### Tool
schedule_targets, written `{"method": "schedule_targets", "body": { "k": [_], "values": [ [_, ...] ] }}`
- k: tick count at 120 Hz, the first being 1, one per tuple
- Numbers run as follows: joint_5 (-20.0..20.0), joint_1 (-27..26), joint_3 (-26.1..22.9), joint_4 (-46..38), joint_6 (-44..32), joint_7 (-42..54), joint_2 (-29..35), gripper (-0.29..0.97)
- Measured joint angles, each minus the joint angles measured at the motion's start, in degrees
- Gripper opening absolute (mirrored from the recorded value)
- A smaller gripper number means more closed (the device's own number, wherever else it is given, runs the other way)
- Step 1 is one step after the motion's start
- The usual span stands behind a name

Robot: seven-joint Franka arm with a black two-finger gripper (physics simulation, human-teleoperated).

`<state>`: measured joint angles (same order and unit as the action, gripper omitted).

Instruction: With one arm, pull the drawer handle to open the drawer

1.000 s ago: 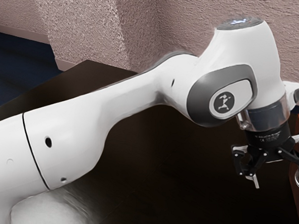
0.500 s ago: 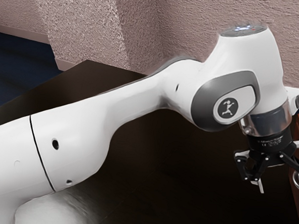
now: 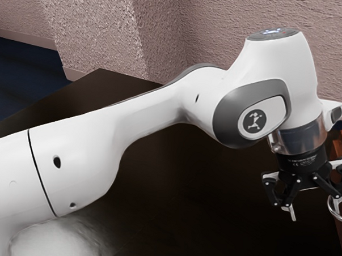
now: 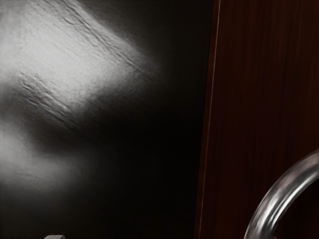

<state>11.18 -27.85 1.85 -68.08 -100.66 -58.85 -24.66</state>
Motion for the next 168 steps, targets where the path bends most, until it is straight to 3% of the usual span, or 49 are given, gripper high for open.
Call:
{"method": "schedule_targets", "body": {
  "k": [168],
  "values": [
    [-0.9,2.5,-0.2,-17.0,0.3,-0.1,12.4,0.47]
  ]
}}
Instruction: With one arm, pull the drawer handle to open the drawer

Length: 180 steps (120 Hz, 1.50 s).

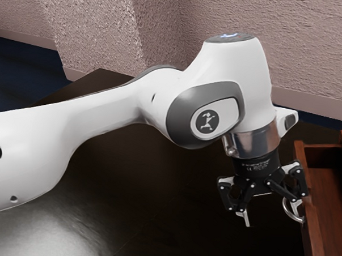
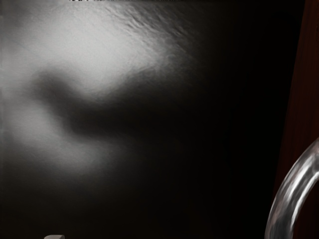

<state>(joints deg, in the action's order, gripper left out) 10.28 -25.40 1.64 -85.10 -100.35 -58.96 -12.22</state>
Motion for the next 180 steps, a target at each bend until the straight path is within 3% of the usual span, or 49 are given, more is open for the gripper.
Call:
{"method": "schedule_targets", "body": {
  "k": [128,180],
  "values": [
    [0.0,3.8,0.2,-11.4,-0.9,0.1,10.5,0.46],
    [0.1,1.2,-0.1,-9.8,-0.8,0.1,14.2,0.47]
  ]
}}
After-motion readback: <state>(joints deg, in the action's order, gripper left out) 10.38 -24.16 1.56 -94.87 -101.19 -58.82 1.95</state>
